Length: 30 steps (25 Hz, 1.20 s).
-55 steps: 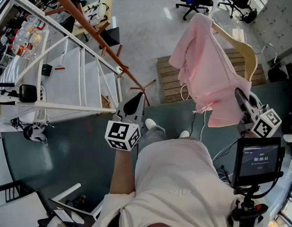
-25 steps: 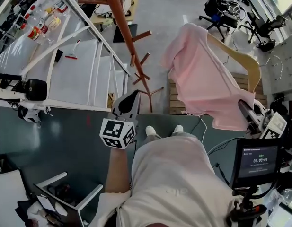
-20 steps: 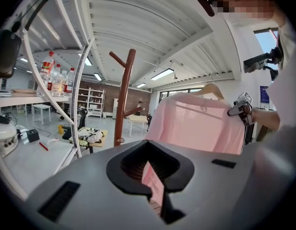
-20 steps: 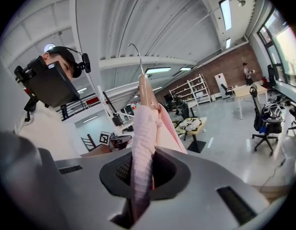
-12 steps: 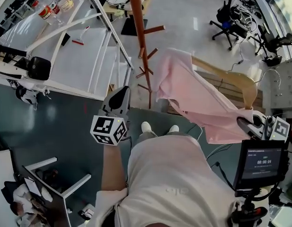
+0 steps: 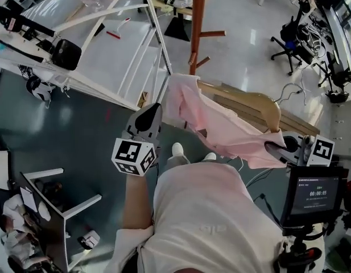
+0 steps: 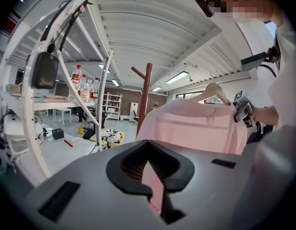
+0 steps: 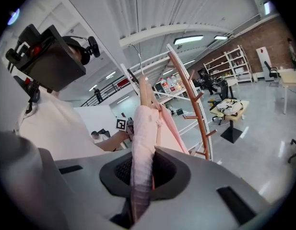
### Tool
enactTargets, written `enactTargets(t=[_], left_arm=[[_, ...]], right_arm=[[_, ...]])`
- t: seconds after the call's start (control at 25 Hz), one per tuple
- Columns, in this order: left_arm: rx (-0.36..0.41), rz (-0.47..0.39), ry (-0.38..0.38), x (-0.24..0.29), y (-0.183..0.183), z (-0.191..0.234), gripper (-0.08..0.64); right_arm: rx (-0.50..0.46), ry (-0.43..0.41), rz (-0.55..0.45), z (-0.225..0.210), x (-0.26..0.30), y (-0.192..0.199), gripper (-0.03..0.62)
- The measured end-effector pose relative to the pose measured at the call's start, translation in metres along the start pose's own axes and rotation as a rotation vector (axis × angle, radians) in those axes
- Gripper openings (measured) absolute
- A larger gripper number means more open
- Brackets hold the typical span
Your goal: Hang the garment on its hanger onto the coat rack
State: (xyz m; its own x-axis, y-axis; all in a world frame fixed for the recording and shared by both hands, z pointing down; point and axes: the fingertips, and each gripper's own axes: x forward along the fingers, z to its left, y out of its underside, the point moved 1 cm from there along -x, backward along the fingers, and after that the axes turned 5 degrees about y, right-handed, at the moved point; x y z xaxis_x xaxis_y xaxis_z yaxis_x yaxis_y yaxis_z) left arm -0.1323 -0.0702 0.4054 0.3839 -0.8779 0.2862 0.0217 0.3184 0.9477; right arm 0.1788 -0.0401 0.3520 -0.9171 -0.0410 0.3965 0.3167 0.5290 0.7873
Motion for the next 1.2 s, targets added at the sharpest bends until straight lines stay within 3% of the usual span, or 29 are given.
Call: enactTargets(t=[0.32, 0.68, 0.92, 1.2], left_arm=[[-0.01, -0.022, -0.114, -0.05, 0.0, 0.036, 0.008], [-0.022, -0.043, -0.211, -0.089, 0.004, 0.05, 0.008], [-0.037, -0.056, -0.258, -0.106, 0.006, 0.057, 0.008], [-0.052, -0.072, -0.287, -0.118, 0.008, 0.063, 0.008]], right_arm=[[-0.075, -0.165, 0.034, 0.006, 0.109, -0.032, 0.028], [-0.136, -0.287, -0.018, 0.013, 0.196, -0.078, 0.028], [-0.175, -0.282, -0.049, 0.025, 0.238, -0.119, 0.028], [-0.09, -0.248, -0.104, 0.032, 0.267, -0.148, 0.028]])
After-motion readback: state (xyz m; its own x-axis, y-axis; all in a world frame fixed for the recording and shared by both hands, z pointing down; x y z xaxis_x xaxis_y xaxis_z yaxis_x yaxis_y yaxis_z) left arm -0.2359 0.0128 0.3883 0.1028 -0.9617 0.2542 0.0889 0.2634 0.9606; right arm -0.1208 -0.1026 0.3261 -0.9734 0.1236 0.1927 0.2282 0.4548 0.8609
